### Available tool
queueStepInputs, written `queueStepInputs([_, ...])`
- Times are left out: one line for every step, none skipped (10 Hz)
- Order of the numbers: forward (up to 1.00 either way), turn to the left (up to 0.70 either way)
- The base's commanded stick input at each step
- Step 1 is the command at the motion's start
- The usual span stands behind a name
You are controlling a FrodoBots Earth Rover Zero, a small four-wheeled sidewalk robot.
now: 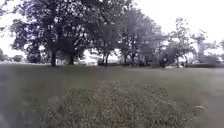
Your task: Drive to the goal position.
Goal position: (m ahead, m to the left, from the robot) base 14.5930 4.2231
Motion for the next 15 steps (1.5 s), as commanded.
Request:
queueStepInputs([0.7, 0.0])
queueStepInputs([0.7, 0.0])
queueStepInputs([0.7, 0.0])
queueStepInputs([0.7, 0.0])
queueStepInputs([0.7, 0.0])
queueStepInputs([0.7, 0.0])
queueStepInputs([0.7, 0.0])
queueStepInputs([0.7, -0.13])
queueStepInputs([0.7, -0.35])
queueStepInputs([0.7, -0.35])
queueStepInputs([0.7, -0.28])
queueStepInputs([0.7, 0.0])
queueStepInputs([0.7, 0.0])
queueStepInputs([0.7, 0.0])
queueStepInputs([0.7, 0.0])
